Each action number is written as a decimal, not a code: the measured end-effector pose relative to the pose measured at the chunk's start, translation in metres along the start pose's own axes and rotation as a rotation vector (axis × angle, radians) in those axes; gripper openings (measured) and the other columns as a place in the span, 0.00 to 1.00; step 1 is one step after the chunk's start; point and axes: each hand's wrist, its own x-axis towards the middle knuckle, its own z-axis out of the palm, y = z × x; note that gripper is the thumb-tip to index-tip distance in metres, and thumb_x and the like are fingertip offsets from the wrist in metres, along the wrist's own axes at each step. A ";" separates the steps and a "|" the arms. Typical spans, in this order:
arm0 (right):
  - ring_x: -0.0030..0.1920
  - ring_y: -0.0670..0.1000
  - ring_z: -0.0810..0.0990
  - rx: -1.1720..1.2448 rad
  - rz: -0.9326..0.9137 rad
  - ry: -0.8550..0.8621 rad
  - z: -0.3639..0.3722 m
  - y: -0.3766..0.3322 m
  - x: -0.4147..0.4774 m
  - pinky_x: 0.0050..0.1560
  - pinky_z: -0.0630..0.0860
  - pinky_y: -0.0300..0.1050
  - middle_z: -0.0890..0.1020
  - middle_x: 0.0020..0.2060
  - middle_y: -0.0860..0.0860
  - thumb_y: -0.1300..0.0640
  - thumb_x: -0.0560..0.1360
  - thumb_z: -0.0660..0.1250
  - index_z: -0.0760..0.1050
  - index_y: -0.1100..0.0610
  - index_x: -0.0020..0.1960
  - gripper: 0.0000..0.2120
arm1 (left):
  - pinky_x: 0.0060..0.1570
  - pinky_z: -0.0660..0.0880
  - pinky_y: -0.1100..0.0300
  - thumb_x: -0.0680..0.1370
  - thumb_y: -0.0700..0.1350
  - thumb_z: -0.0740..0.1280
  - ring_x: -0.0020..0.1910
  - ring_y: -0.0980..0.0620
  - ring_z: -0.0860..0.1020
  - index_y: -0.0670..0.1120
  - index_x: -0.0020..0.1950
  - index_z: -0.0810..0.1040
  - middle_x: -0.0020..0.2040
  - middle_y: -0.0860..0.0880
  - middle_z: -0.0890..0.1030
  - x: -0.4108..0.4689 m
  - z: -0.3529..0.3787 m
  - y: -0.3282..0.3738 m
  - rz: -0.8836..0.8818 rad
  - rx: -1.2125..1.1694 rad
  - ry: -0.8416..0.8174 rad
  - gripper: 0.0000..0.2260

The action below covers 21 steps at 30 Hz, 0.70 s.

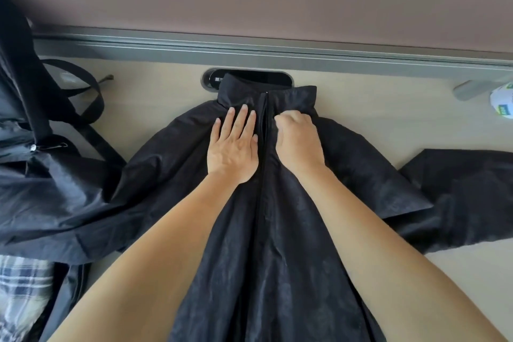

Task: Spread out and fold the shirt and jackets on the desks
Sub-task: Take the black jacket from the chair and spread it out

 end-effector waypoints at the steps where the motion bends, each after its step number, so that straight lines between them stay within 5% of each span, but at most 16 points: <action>1: 0.68 0.58 0.71 -0.038 0.009 -0.010 -0.004 0.004 -0.015 0.66 0.70 0.54 0.76 0.67 0.54 0.62 0.80 0.61 0.76 0.59 0.67 0.16 | 0.79 0.42 0.47 0.84 0.53 0.41 0.80 0.49 0.40 0.51 0.82 0.42 0.82 0.52 0.42 0.002 0.000 -0.001 0.002 0.005 -0.004 0.26; 4: 0.78 0.59 0.59 -0.218 0.079 -0.046 -0.001 0.016 -0.073 0.75 0.58 0.60 0.64 0.77 0.55 0.58 0.80 0.61 0.66 0.56 0.76 0.24 | 0.79 0.42 0.47 0.84 0.53 0.41 0.80 0.50 0.39 0.52 0.82 0.41 0.82 0.53 0.41 0.012 -0.002 -0.004 0.011 0.009 -0.019 0.26; 8: 0.80 0.59 0.50 -0.300 0.052 -0.166 0.016 0.035 -0.093 0.77 0.51 0.63 0.53 0.81 0.54 0.44 0.84 0.46 0.52 0.47 0.81 0.26 | 0.78 0.40 0.45 0.84 0.55 0.42 0.80 0.48 0.39 0.49 0.82 0.43 0.82 0.50 0.41 0.013 -0.010 -0.001 0.009 -0.028 -0.048 0.27; 11: 0.81 0.57 0.48 -0.316 0.006 -0.165 0.015 0.043 -0.069 0.78 0.49 0.61 0.51 0.81 0.52 0.42 0.84 0.43 0.50 0.45 0.81 0.26 | 0.76 0.50 0.40 0.83 0.56 0.49 0.79 0.39 0.52 0.47 0.79 0.58 0.80 0.41 0.56 -0.017 -0.016 0.020 -0.036 -0.184 0.114 0.26; 13: 0.81 0.55 0.46 -0.266 -0.023 -0.204 0.010 0.046 -0.049 0.79 0.46 0.58 0.51 0.81 0.51 0.44 0.84 0.45 0.52 0.46 0.81 0.25 | 0.73 0.57 0.40 0.83 0.55 0.52 0.76 0.38 0.59 0.47 0.76 0.66 0.77 0.41 0.63 -0.039 -0.011 0.041 0.084 -0.218 0.166 0.23; 17: 0.80 0.51 0.54 0.180 -0.015 -0.197 -0.028 0.065 -0.031 0.78 0.54 0.47 0.59 0.79 0.52 0.57 0.85 0.53 0.64 0.56 0.77 0.21 | 0.78 0.47 0.45 0.84 0.55 0.48 0.81 0.46 0.47 0.48 0.81 0.54 0.82 0.49 0.51 -0.049 0.005 0.054 0.151 -0.100 -0.040 0.26; 21: 0.68 0.59 0.73 0.078 0.060 0.022 -0.078 0.137 -0.066 0.70 0.68 0.55 0.75 0.69 0.57 0.58 0.83 0.54 0.74 0.61 0.68 0.18 | 0.78 0.40 0.45 0.84 0.55 0.43 0.80 0.48 0.39 0.49 0.82 0.42 0.82 0.52 0.42 -0.035 0.009 0.049 0.147 0.053 -0.091 0.27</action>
